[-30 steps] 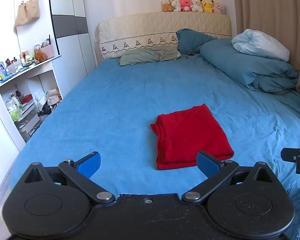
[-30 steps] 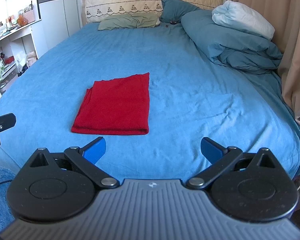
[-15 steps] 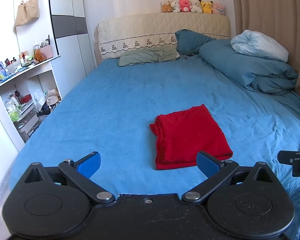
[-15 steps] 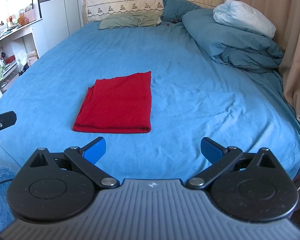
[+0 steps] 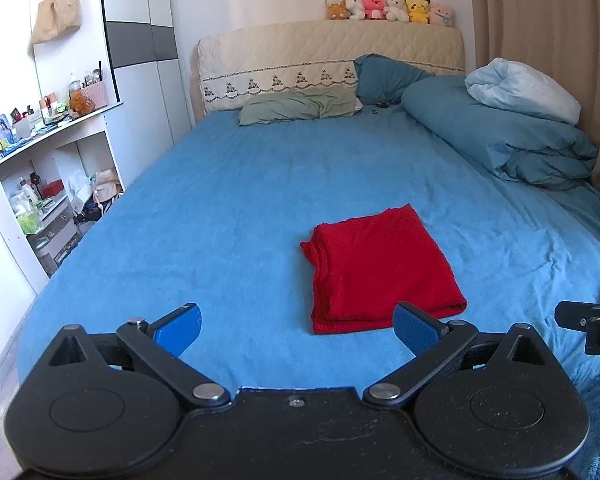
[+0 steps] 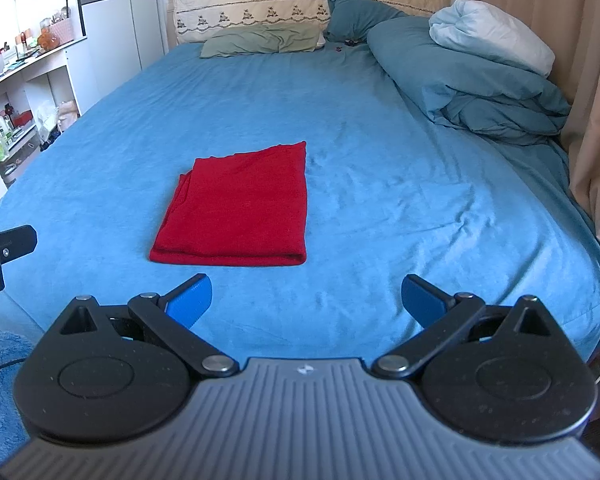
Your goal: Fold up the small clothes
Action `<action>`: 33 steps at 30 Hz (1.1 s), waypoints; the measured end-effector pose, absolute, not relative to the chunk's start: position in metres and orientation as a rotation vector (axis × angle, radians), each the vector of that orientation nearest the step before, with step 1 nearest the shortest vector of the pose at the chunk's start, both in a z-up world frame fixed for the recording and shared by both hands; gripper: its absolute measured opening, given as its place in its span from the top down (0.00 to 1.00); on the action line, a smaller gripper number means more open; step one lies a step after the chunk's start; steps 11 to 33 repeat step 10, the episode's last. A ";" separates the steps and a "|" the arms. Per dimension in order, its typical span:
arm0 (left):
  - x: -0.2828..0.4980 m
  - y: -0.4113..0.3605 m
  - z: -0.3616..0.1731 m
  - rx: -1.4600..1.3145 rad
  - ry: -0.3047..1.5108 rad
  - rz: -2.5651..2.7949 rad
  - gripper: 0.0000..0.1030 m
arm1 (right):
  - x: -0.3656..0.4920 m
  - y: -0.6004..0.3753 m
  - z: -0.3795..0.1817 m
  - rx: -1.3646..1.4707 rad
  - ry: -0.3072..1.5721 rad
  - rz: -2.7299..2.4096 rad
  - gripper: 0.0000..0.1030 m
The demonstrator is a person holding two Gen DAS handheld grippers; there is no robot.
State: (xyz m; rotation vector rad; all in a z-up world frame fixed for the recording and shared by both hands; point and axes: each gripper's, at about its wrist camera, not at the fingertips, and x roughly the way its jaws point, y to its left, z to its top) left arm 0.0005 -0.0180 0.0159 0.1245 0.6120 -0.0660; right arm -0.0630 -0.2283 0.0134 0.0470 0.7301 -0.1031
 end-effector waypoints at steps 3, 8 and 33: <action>-0.001 -0.018 0.015 0.132 0.603 -0.059 0.00 | -0.063 -0.228 0.013 0.045 0.730 -0.104 0.00; -0.002 -0.019 0.014 0.137 0.588 -0.063 0.00 | -0.063 -0.228 0.013 0.046 0.730 -0.104 0.00; -0.001 -0.018 0.014 0.131 0.589 -0.065 0.00 | -0.063 -0.228 0.013 0.046 0.730 -0.104 0.00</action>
